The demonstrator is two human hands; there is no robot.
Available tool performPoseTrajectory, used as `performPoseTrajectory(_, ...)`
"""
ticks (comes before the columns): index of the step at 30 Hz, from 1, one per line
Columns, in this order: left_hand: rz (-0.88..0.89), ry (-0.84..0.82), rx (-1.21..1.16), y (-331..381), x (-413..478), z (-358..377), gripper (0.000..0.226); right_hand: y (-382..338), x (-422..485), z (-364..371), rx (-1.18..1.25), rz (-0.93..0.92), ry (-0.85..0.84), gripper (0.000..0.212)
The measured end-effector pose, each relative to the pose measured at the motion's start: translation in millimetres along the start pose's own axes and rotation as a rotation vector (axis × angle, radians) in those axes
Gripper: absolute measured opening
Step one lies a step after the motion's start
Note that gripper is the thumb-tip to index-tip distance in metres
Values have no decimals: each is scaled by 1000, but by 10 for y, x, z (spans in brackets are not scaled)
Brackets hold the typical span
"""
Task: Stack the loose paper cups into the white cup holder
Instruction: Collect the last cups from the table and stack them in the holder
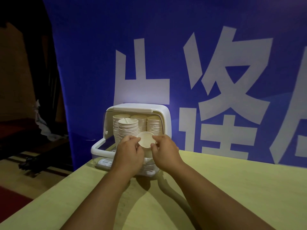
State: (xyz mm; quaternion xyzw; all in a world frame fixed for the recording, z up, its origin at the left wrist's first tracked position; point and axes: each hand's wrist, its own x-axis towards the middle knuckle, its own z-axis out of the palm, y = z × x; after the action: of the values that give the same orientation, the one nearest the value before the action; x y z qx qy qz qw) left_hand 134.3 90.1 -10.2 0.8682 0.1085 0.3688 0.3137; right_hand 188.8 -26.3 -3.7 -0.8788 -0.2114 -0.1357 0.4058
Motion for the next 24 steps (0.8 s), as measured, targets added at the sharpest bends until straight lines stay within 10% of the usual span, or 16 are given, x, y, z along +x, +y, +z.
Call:
performPoseTrajectory(11,130,-118,501,-67,-5,27,38,60,-72,-36,-203,-94,-178,42)
performPoseTrajectory(20,137,171,-16,69,53,-257,39,-130,-42,-380,-29,-126,168,47)
performPoseTrajectory(24,264,77,143,153,585,-575,70,-237,246,-646,-247,-242,143,66)
